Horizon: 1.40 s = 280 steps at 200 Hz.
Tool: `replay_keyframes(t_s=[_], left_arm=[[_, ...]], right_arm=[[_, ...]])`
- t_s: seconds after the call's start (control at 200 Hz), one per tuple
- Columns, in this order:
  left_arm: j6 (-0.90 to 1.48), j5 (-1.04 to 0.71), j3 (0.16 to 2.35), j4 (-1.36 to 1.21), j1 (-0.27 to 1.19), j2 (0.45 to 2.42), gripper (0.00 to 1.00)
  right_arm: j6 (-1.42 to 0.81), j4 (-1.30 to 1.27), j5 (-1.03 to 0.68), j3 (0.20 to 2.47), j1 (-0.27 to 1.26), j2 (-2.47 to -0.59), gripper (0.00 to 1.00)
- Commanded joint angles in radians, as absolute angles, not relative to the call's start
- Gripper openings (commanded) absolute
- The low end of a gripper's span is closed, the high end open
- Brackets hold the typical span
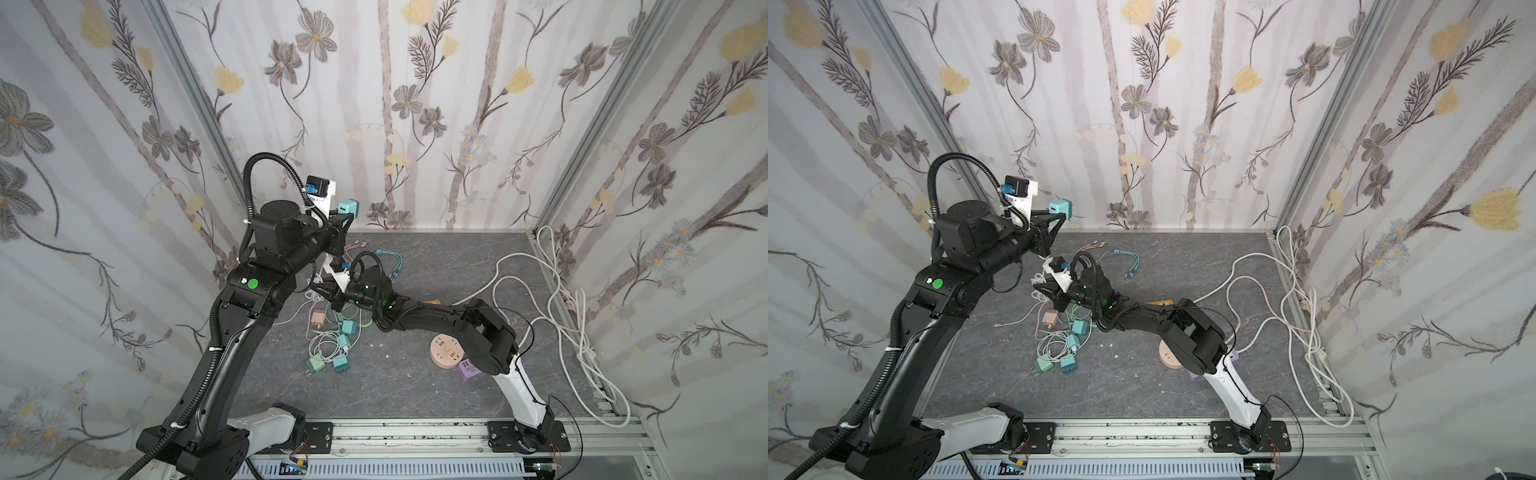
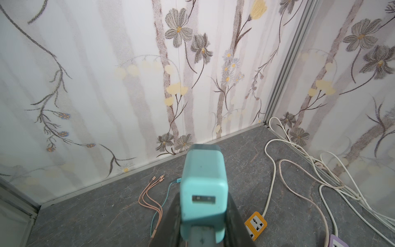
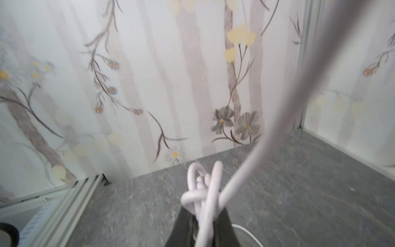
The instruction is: Insert the plug
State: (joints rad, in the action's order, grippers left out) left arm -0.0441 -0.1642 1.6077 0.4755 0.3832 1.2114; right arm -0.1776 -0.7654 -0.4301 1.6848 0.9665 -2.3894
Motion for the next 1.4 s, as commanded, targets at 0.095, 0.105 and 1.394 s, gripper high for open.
replay_keyframes(t_s=[0.095,0.105,1.394], left_arm=[[-0.046,-0.095,1.636,0.492,0.382,1.203,0.0],[-0.045,-0.094,1.64,0.492,0.382,1.204,0.0],[-0.168,-0.212,1.786,0.479,0.589,1.585,0.0]], right_arm=[[-0.302,-0.801,-0.514,1.9,0.973,-2.377,0.08],[-0.304,-0.801,-0.512,1.907,0.973,-2.377,0.08],[-0.108,-0.142,-0.564,1.457,0.351,-1.929,0.08]])
